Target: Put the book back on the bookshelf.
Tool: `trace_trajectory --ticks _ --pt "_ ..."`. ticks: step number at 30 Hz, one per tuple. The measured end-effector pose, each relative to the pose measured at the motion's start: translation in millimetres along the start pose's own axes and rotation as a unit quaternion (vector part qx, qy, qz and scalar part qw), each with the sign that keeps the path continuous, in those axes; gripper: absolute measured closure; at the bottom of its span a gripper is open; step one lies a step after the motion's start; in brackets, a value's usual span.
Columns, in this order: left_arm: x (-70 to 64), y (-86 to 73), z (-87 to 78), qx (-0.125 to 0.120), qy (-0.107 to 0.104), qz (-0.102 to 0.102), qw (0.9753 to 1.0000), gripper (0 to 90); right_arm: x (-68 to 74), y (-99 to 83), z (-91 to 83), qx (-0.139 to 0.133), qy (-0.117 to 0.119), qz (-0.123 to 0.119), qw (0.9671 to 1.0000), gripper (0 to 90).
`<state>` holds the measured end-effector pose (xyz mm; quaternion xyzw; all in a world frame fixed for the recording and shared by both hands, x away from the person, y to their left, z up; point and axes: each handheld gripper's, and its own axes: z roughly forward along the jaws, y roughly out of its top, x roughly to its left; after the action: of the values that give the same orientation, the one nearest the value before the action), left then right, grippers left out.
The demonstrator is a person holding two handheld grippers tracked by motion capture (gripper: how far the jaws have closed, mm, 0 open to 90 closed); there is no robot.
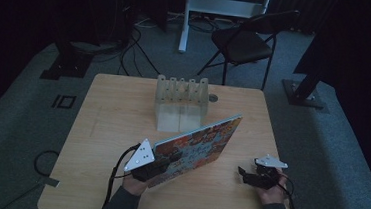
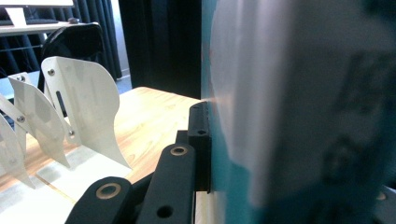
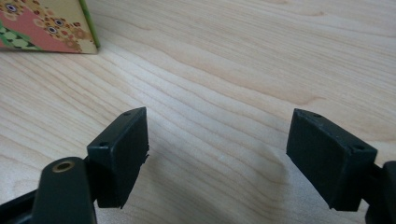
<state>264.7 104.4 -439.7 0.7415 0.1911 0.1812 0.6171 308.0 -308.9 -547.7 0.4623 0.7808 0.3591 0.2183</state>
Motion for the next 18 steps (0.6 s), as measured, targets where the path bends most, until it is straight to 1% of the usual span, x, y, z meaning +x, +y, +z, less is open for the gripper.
trace_trajectory --ticks 3,7,13,18 --pt "1.0 0.2 -0.3 0.001 0.004 0.002 1.0 81.2 -0.2 -0.6 1.5 0.004 0.001 -0.001 1.0 19.7" --pt "3.6 -0.8 -1.6 -0.001 0.011 -0.003 0.9999 81.2 -1.0 -0.6 1.9 0.005 0.0 0.001 1.0 19.4" --pt "6.8 -1.5 -7.4 0.0 0.02 -0.003 0.9998 81.2 -0.7 -0.6 2.0 0.006 -0.001 0.0 1.0 19.5" --pt "10.2 -2.7 -11.9 0.0 0.032 -0.006 0.9995 81.2 -0.6 -0.5 2.3 0.009 -0.001 0.0 1.0 19.5"
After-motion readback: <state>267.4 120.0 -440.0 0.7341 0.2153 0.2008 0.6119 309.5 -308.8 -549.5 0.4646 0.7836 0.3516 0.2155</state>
